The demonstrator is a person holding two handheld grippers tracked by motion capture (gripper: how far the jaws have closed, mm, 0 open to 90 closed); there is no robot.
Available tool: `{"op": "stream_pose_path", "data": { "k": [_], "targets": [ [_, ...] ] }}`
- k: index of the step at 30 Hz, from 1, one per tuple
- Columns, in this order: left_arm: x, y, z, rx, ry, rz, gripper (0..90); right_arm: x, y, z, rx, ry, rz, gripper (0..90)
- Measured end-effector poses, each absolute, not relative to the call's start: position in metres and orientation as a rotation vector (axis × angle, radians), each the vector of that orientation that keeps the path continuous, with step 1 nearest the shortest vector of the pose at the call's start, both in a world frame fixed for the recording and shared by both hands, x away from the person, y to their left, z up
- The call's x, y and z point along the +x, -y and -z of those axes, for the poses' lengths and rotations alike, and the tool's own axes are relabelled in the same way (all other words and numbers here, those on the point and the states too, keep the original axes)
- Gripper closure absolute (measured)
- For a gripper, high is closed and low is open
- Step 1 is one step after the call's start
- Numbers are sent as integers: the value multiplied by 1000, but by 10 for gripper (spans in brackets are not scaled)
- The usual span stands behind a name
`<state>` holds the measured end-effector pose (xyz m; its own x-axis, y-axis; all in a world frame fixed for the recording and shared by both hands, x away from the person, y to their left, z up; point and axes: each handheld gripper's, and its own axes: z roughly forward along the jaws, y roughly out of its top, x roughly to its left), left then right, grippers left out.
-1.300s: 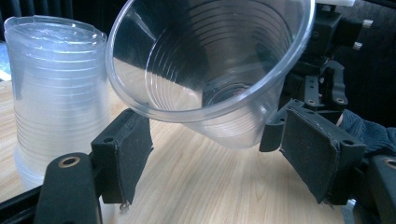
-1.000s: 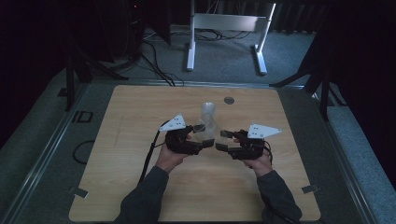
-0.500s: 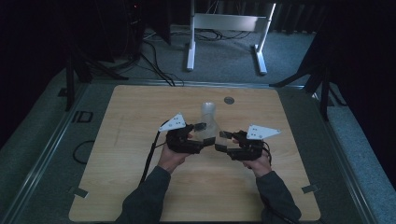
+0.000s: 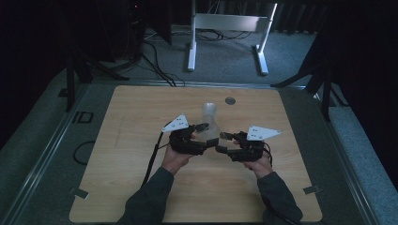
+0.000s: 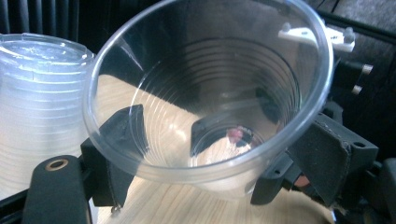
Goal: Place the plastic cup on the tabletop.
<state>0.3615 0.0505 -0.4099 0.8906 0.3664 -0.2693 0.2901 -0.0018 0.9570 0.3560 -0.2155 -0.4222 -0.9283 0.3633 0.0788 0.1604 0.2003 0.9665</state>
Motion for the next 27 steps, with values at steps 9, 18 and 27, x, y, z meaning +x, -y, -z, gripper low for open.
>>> {"op": "stream_pose_path", "data": {
  "k": [9,18,27],
  "targets": [
    [361,-52,410,1575,-534,-69,273,356,214,423,505,-2310,-1804,421],
    [361,-51,412,1563,-537,-69,302,356,214,423,506,-2313,-1798,421],
    [361,-52,412,1552,-537,-61,304,357,213,422,506,-2322,-1787,418]
  ]
}}
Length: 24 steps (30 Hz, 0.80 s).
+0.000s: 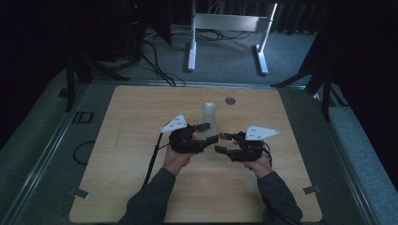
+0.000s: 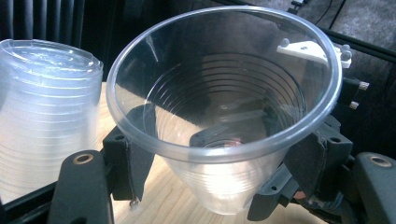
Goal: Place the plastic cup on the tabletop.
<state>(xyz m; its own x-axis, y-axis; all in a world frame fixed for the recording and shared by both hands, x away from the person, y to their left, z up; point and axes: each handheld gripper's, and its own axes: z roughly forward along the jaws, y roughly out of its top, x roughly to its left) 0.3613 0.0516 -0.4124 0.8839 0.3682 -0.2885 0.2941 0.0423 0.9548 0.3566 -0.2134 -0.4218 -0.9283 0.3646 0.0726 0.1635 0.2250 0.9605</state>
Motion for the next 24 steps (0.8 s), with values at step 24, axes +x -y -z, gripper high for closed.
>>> {"op": "stream_pose_path", "data": {
  "k": [24],
  "targets": [
    [361,-53,413,1537,-536,-64,309,356,210,418,531,-2372,-1729,321]
  ]
}}
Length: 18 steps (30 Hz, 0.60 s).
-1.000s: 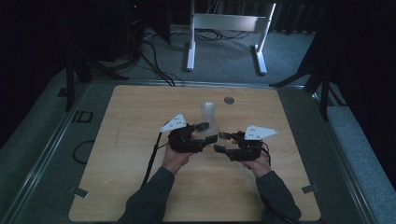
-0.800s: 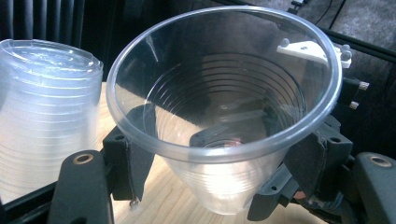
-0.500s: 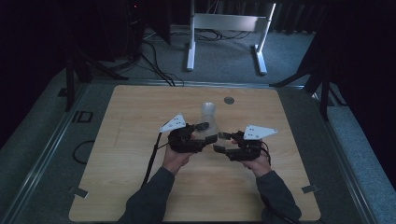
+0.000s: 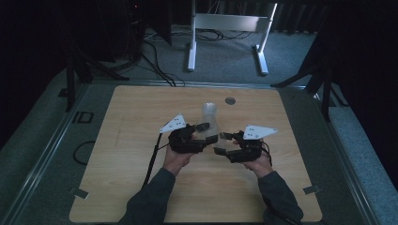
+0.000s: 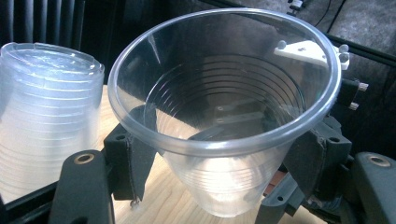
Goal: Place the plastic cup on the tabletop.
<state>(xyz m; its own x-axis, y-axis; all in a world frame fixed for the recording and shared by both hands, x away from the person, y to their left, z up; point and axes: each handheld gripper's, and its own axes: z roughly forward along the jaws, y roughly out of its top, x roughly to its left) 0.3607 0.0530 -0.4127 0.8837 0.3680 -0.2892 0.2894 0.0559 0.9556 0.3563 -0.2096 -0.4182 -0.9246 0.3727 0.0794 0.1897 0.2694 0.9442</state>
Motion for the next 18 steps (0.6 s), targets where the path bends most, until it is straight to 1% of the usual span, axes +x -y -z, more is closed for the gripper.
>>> {"op": "stream_pose_path", "data": {
  "k": [1,3,10,18],
  "targets": [
    [361,-54,413,1543,-536,-69,309,357,210,417,531,-2385,-1722,282],
    [361,-54,413,1549,-536,-75,310,357,210,414,532,-2392,-1698,272],
    [360,-54,414,1584,-534,-99,313,359,207,403,501,-2458,-1587,271],
    [358,-51,414,1620,-520,-126,314,361,197,402,484,-2525,-1444,271]
  ]
}}
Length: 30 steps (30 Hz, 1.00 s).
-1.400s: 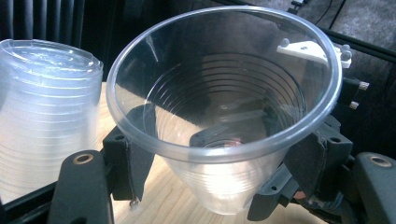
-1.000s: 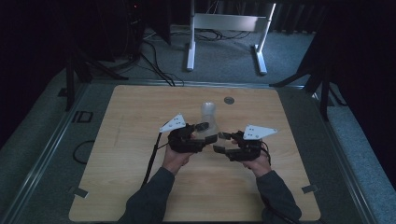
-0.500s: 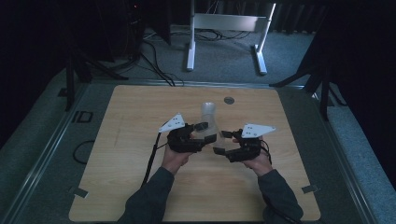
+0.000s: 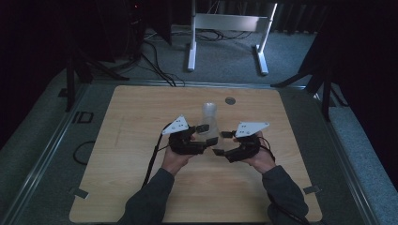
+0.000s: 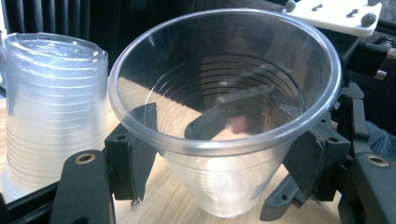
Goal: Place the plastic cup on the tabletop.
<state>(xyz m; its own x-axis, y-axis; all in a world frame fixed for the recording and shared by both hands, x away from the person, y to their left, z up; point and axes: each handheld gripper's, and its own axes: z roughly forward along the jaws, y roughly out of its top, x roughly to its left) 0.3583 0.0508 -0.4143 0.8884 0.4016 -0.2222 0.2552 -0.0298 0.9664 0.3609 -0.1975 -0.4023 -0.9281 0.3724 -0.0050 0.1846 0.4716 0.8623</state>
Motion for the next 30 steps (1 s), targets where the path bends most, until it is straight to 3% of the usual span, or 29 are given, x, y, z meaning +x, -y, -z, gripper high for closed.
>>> {"op": "stream_pose_path", "data": {
  "k": [7,15,30],
  "targets": [
    [356,-47,414,1653,-510,-146,314,362,193,402,469,-2553,-1402,286],
    [355,-45,414,1671,-504,-166,313,362,191,402,439,-2569,-1390,403],
    [356,-46,413,1632,-515,-142,241,361,195,407,453,-2528,-1495,415]
  ]
}}
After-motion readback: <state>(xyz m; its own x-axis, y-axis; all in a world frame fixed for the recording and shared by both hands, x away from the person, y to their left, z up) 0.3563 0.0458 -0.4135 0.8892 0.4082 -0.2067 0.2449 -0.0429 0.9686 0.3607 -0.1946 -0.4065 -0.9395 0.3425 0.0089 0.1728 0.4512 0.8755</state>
